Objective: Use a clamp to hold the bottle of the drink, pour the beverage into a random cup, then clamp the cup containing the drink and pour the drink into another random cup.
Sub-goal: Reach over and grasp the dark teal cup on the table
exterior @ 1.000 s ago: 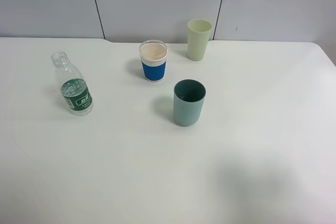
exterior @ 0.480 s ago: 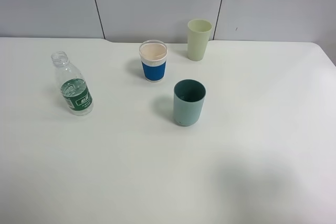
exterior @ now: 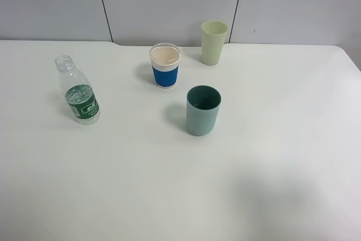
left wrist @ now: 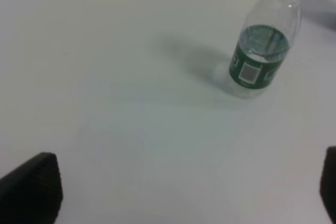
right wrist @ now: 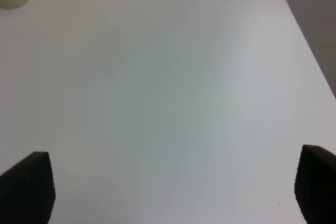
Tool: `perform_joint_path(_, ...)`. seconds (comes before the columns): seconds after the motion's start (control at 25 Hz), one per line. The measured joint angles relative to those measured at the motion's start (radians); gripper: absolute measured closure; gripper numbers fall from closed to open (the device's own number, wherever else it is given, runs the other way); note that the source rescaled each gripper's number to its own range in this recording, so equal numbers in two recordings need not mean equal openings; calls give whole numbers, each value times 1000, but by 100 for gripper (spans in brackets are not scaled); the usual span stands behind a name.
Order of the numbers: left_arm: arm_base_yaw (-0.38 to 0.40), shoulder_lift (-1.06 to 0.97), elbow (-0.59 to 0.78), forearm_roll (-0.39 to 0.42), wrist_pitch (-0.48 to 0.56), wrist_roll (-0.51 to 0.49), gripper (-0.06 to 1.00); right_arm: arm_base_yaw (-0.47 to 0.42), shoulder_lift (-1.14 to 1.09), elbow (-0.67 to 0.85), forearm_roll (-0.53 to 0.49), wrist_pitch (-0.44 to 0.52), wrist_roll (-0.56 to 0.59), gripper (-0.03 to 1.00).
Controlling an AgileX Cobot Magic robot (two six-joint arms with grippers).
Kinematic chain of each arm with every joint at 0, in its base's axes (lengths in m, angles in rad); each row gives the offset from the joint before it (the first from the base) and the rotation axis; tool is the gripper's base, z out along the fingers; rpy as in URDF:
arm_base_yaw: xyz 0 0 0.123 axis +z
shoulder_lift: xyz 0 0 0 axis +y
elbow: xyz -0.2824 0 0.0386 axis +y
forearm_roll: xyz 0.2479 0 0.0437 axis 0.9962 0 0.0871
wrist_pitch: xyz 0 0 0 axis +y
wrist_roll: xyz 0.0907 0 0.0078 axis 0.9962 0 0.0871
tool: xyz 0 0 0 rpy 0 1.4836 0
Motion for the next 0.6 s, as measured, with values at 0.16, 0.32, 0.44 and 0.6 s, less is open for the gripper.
perform_joint_path(0.16, 0, 0, 0, 0, 0, 0, -6, 0, 0, 0, 0, 0, 0, 27)
perform_joint_path(0.32, 0, 0, 0, 0, 0, 0, -6, 0, 0, 0, 0, 0, 0, 27)
perform_joint_path(0.44, 0, 0, 0, 0, 1, 0, -6, 0, 0, 0, 0, 0, 0, 27)
perform_joint_path(0.6, 0, 0, 0, 0, 1, 0, -6, 0, 0, 0, 0, 0, 0, 27)
